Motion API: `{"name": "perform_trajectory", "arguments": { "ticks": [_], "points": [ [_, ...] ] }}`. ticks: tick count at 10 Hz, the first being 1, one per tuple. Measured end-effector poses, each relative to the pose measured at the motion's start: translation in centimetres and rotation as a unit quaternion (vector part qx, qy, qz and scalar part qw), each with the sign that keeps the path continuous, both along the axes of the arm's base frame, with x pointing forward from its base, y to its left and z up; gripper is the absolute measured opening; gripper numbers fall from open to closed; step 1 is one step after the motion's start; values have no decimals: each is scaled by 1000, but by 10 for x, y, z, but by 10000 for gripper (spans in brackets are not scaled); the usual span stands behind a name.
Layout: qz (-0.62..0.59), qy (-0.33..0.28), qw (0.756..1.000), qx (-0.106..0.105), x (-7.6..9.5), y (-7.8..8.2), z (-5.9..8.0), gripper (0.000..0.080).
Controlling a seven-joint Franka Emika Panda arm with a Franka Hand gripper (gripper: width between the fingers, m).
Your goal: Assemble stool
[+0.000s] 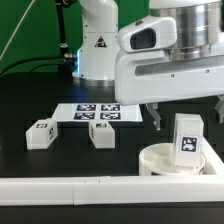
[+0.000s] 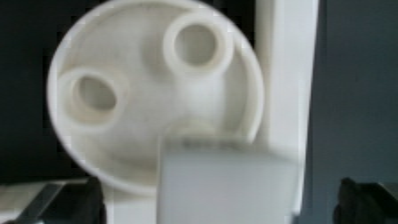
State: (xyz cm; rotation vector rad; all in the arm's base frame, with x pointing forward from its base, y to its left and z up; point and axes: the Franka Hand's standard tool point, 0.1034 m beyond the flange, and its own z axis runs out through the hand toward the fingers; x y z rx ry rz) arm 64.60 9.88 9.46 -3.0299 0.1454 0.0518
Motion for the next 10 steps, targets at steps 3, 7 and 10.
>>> {"name": "perform_trajectory", "arguments": {
  "ticks": [3, 7, 10],
  "points": [
    [-2, -8, 1000, 1, 3, 0, -3, 649],
    [-45, 3, 999, -3, 6, -5, -10, 649],
    [-76, 8, 997, -2, 5, -4, -10, 535]
  ]
}}
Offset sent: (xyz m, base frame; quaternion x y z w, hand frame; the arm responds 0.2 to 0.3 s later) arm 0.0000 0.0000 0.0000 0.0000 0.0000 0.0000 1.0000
